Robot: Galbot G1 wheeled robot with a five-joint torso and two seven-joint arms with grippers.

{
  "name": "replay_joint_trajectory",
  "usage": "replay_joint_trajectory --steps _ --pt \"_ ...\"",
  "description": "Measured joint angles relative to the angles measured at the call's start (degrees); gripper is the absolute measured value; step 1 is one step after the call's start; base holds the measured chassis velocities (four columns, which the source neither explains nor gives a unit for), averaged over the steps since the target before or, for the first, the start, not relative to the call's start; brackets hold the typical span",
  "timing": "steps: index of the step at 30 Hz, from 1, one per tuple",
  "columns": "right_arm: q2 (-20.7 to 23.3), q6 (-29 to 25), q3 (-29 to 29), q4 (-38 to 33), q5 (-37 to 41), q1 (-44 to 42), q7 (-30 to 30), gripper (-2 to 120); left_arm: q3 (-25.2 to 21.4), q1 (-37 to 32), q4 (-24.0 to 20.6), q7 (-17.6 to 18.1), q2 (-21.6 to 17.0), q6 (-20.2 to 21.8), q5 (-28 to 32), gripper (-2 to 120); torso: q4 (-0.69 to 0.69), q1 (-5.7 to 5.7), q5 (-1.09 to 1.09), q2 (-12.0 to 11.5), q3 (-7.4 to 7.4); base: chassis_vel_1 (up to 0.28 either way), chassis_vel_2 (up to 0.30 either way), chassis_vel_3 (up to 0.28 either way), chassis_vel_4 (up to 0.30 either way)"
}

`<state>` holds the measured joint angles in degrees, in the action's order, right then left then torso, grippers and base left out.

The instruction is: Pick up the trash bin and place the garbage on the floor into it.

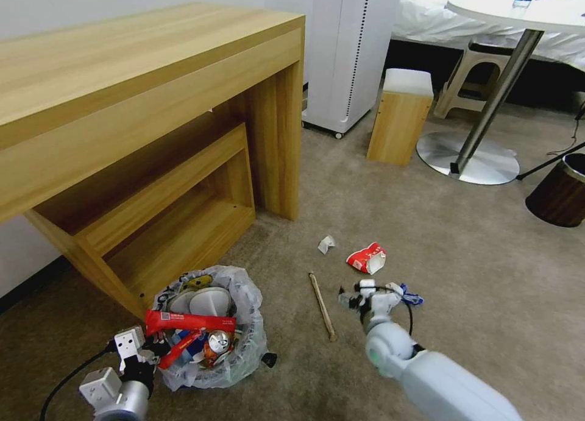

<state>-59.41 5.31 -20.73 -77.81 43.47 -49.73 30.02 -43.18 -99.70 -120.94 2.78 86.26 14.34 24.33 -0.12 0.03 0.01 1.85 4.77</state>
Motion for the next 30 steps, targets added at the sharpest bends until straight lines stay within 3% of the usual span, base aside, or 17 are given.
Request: replay_joint_trajectory --steps 5,14,30 --pt "0.8 -3.9 -4.7 2.2 -5.1 -0.2 -2.9 99 0.2 0.7 0.3 0.1 0.1 0.0 0.0 1 -0.01 0.00 -0.01 0.0 0.00 0.000 0.000 0.000 0.000" --pt "0.4 -8.9 -7.2 7.3 -9.9 -1.3 -4.6 91 0.3 0.9 0.5 0.2 0.1 0.0 0.2 1 -0.02 0.00 -0.02 0.0 0.00 0.000 0.000 0.000 0.000" --pt "-7.2 -12.1 -11.4 15.6 -13.1 0.2 -6.0 77 0.1 0.1 -0.2 0.3 0.0 0.0 0.6 1 0.00 0.00 0.00 0.0 0.00 0.000 0.000 0.000 0.000"
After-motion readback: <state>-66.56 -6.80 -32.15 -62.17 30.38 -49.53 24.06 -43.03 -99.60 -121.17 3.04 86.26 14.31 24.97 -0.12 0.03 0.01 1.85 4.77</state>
